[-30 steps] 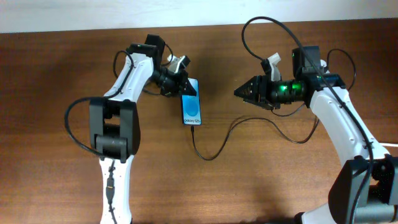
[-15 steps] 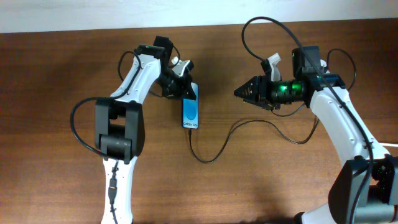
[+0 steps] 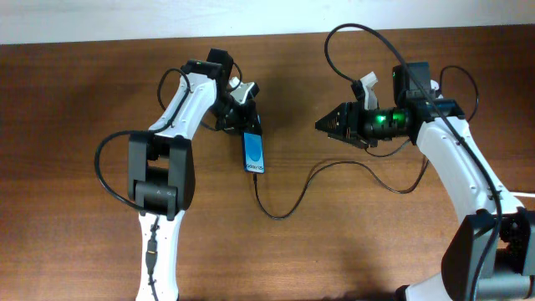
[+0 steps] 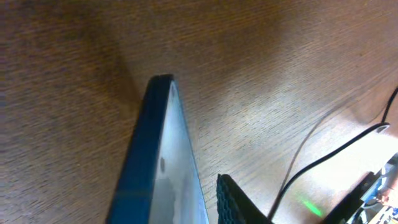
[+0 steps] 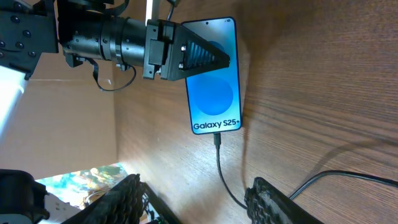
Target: Plug charger to phone and switch on socket
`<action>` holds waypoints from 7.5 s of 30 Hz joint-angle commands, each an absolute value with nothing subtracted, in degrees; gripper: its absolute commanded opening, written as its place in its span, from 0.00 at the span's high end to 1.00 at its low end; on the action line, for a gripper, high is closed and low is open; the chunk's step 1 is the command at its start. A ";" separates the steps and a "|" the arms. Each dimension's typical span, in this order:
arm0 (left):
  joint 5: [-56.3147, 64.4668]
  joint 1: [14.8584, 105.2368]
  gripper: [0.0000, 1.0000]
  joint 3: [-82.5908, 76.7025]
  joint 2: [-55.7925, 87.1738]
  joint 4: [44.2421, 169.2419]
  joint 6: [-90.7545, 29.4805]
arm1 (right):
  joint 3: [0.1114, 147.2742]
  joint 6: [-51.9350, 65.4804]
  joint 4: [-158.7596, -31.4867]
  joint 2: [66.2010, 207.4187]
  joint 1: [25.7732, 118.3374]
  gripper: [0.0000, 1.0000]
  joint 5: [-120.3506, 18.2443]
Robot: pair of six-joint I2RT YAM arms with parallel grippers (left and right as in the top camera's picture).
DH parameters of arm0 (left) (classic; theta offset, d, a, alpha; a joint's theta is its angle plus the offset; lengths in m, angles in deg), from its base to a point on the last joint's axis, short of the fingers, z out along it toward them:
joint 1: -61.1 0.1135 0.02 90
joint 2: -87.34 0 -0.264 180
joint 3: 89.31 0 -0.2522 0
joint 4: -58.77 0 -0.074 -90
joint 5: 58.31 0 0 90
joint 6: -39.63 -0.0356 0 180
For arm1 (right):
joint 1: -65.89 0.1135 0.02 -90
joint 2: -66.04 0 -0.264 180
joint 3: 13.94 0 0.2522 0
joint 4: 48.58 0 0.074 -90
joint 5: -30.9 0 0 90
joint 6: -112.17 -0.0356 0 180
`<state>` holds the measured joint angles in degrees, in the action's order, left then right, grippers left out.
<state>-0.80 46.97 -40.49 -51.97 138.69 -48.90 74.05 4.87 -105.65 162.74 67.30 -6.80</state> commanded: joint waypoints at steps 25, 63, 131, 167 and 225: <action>12.05 47.27 0.51 -42.55 -52.36 141.09 -46.95 | 74.60 5.92 -106.11 162.83 67.04 0.42 -7.31; 11.62 57.63 0.01 -99.09 -49.78 169.24 -46.98 | 113.29 14.44 -153.65 147.40 45.44 0.20 -51.92; 11.62 57.61 0.01 -99.09 -49.78 169.24 -46.98 | 109.86 20.26 -115.90 201.54 37.01 0.08 -47.79; 11.62 57.61 0.01 -99.09 -49.78 169.26 -46.98 | 124.91 22.01 -136.64 165.26 34.71 0.02 -38.17; 11.62 57.63 0.01 -99.09 -49.78 169.26 -46.98 | 1.71 25.96 -59.88 66.22 64.94 0.02 -48.99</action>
